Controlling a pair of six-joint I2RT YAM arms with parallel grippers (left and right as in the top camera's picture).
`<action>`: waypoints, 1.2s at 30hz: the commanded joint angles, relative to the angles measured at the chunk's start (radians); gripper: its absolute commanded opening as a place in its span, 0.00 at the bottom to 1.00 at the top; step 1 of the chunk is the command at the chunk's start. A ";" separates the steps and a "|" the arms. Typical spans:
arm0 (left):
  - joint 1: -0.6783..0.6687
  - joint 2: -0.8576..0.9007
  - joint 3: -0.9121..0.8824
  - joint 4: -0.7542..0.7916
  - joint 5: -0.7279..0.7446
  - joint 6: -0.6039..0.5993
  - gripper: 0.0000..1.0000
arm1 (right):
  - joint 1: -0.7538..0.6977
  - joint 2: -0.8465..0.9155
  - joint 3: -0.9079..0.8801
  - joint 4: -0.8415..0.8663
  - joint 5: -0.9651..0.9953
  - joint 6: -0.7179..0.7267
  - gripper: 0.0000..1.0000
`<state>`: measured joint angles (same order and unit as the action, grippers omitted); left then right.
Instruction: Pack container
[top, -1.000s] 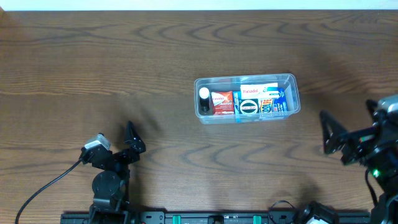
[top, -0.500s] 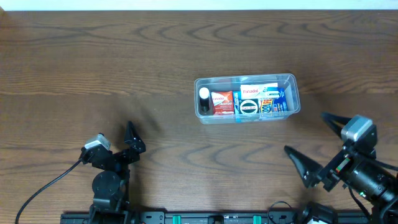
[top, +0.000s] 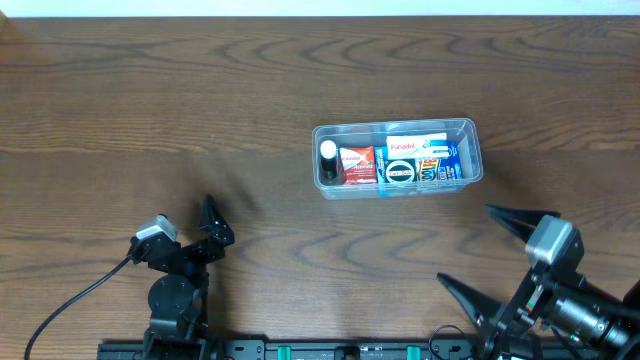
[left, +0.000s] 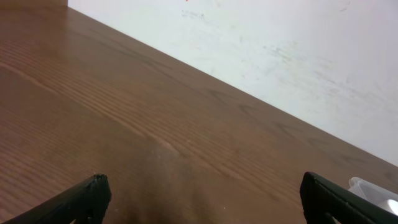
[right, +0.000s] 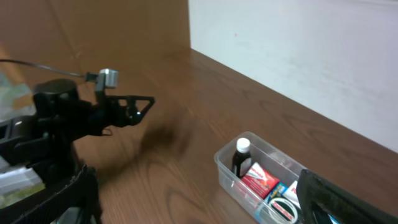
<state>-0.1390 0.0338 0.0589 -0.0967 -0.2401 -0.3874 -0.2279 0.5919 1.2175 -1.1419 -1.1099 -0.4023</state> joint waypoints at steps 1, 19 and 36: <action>0.005 0.003 -0.029 -0.010 -0.015 0.017 0.98 | 0.027 -0.043 0.022 -0.004 -0.015 -0.006 0.99; 0.005 0.003 -0.029 -0.010 -0.015 0.017 0.98 | 0.066 -0.084 0.409 -0.001 0.759 0.444 0.99; 0.005 0.003 -0.029 -0.010 -0.015 0.017 0.98 | 0.227 -0.105 0.450 -0.141 1.061 0.591 0.99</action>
<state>-0.1390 0.0338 0.0586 -0.0967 -0.2401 -0.3874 -0.0254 0.4973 1.6566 -1.2827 -0.0879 0.2016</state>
